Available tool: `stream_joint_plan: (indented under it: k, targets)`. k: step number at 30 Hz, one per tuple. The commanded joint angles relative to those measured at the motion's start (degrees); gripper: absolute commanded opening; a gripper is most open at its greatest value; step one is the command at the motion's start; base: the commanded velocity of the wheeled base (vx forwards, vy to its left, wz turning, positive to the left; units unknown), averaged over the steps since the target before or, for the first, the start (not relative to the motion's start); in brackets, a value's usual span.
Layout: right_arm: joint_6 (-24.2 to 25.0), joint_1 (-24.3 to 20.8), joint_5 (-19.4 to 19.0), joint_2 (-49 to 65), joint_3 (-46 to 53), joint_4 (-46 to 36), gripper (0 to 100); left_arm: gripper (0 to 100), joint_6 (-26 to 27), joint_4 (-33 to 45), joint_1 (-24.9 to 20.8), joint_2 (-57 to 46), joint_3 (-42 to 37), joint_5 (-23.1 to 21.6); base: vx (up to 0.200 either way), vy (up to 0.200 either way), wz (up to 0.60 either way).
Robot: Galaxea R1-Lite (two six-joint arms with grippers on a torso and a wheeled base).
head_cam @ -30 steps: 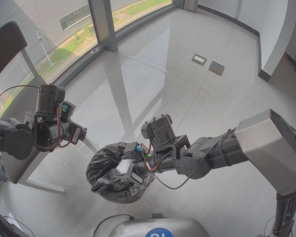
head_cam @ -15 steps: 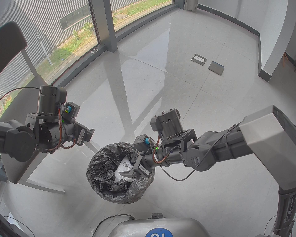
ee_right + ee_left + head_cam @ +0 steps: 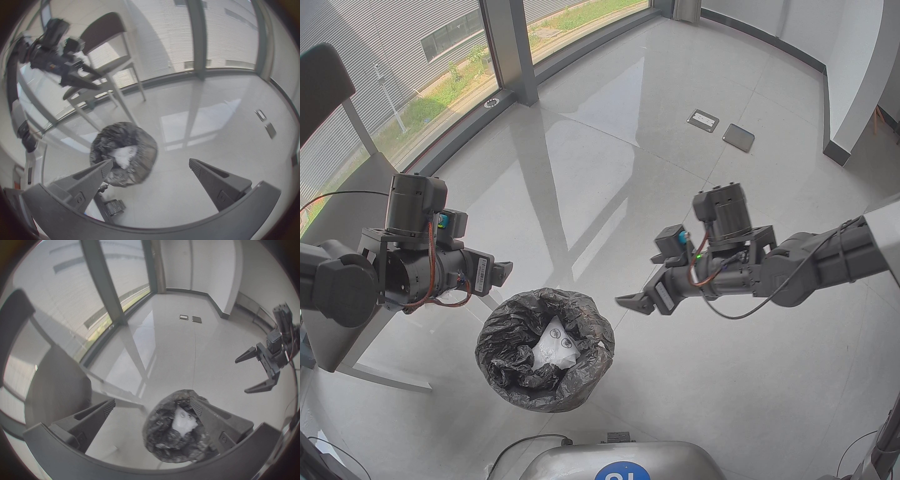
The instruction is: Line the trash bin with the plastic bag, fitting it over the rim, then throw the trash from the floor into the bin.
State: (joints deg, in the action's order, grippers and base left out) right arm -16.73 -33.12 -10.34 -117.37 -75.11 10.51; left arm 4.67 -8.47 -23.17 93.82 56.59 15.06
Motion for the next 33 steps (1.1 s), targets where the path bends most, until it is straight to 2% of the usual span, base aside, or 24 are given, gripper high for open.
stream_joint_plan:
  k: [1,2,3,5,11,13,16,20,22,25,28,31,33]
  targets:
    - [5.39,7.99,6.73,10.23,6.99,-0.05,100,100,-13.99,9.18,-4.69,0.84,6.96,-1.17,0.000,0.000,0.00]
    - [5.48,8.16,6.91,10.41,7.08,-0.05,100,100,-14.42,9.26,-4.86,0.93,7.13,-1.26,0.000,0.000,0.00]
    - [6.27,9.74,8.93,12.34,8.22,-0.05,100,100,-18.38,10.14,-5.92,1.45,8.71,-1.78,0.000,0.000,0.00]
    - [7.58,11.76,11.30,15.42,9.89,-0.31,100,100,-21.10,11.02,-6.80,1.54,10.56,-1.87,0.000,0.000,0.00]
    - [8.90,16.86,15.87,23.68,16.31,-0.49,100,100,-20.23,11.28,-6.53,-2.24,10.82,-1.34,0.000,0.000,0.00]
    - [8.82,20.91,17.72,30.62,21.84,-0.75,100,100,-17.33,13.75,-6.09,-6.89,10.56,-0.11,0.000,0.000,0.00]
    - [8.73,25.65,17.90,38.71,28.61,-1.28,100,100,-16.18,18.05,-4.60,-12.78,10.30,1.82,0.000,0.000,0.00]
    - [8.64,30.05,17.63,48.90,36.96,-1.54,100,100,-16.18,22.53,-2.14,-20.08,8.89,2.00,0.000,0.000,0.00]
    - [8.73,30.49,17.63,51.80,38.72,-1.54,100,100,-16.01,23.41,-0.91,-22.36,8.45,2.08,0.000,0.000,0.00]
    - [8.82,30.75,17.98,59.89,42.76,-1.72,100,100,-14.51,26.49,3.57,-29.48,6.96,2.52,0.000,0.000,0.00]
    - [8.82,31.80,17.98,65.16,45.22,-3.13,100,100,-11.88,29.74,5.16,-36.07,5.11,5.69,0.000,0.000,0.00]
    - [8.90,32.77,17.98,72.28,47.77,-7.08,100,100,-11.70,33.08,5.33,-43.63,1.86,10.87,0.000,0.000,0.00]
    - [8.90,33.65,17.90,76.85,49.00,-9.89,100,100,-11.79,36.07,6.65,-48.64,-0.25,12.45,0.000,0.000,0.00]
